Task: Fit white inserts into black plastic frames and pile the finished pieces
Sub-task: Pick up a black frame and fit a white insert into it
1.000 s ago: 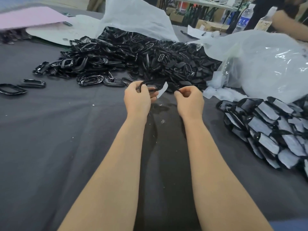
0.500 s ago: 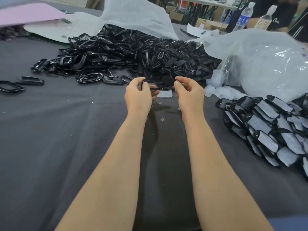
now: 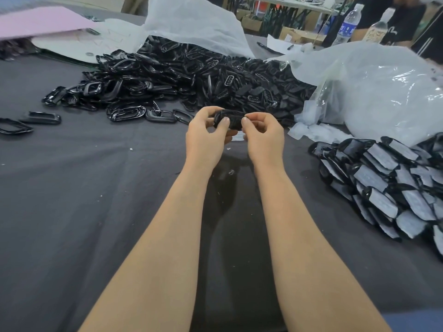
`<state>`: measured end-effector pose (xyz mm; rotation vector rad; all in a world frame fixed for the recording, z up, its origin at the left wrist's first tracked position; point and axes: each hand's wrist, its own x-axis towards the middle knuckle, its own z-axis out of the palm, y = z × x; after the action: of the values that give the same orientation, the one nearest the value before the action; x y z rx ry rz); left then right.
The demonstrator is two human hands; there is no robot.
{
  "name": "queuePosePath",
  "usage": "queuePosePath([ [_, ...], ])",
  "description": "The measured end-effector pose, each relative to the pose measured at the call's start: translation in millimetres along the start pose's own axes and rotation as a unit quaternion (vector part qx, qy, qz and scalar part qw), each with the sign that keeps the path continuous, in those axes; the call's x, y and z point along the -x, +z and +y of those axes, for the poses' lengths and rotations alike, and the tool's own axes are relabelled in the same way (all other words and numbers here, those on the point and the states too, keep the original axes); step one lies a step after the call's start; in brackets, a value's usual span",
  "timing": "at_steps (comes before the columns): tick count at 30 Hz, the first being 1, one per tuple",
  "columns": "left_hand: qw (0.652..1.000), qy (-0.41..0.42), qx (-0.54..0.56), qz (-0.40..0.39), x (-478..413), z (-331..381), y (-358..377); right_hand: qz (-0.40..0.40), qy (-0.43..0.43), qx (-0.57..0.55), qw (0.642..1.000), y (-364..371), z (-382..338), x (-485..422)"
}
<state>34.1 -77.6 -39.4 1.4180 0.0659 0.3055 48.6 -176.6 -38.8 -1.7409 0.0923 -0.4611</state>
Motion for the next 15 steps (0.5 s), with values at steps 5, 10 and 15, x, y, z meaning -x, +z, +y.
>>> queuePosePath([
  [5, 1.000, 0.007, -0.012, -0.012, -0.7, -0.1, 0.9, -0.011, 0.081, -0.134, 0.988, -0.9, -3.2, -2.2],
  [10, 1.000, 0.003, -0.016, -0.007, -0.6, -1.4, 1.7, -0.010, 0.054, -0.092, 0.994, 0.2, 0.0, -3.0],
  [15, 0.998, 0.003, -0.063, -0.001, 0.3, -3.0, 1.8, -0.007, 0.022, -0.040, 0.999, 1.2, 1.4, -0.7],
])
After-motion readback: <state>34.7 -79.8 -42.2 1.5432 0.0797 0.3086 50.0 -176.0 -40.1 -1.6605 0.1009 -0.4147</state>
